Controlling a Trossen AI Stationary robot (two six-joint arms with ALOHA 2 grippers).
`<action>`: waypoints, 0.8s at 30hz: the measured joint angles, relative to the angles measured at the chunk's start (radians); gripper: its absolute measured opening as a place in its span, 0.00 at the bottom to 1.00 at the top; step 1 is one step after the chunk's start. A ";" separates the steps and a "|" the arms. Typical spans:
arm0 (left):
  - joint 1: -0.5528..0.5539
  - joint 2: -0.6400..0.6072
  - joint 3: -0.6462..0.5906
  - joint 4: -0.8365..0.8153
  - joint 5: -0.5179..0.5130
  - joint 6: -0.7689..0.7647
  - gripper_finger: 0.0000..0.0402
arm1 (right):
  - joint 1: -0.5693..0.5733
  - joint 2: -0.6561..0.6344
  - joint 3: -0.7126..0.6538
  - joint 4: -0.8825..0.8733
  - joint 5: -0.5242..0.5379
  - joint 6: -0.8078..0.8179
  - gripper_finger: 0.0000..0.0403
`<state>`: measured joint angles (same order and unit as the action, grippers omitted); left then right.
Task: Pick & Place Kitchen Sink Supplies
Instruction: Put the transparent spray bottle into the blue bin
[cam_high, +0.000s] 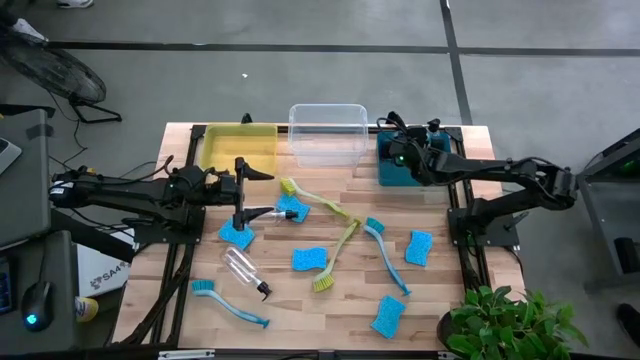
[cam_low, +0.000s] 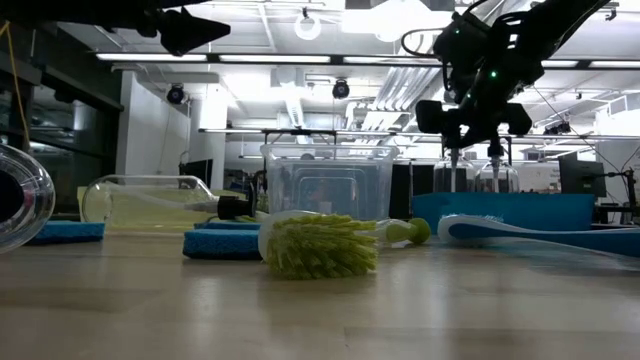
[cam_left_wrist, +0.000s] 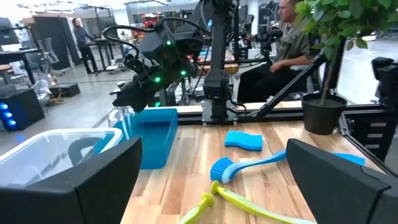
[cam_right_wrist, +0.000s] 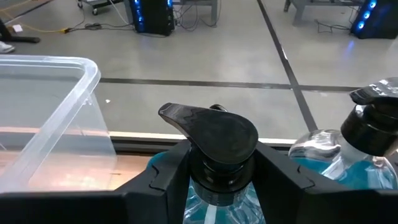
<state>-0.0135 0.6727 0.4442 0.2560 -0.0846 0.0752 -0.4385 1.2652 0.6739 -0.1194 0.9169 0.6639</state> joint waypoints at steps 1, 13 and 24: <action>0.000 0.000 0.000 -0.001 -0.002 -0.001 0.97 | 0.000 0.000 0.000 0.001 0.000 0.007 0.37; 0.000 0.000 0.000 0.000 -0.007 -0.005 0.97 | 0.000 0.000 0.000 0.019 -0.025 0.088 0.37; 0.000 0.000 0.000 0.002 -0.007 -0.013 0.97 | 0.000 0.000 0.000 0.012 -0.026 0.020 0.39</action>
<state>-0.0135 0.6727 0.4442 0.2584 -0.0914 0.0626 -0.4381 1.2652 0.6736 -0.1074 0.8906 0.6842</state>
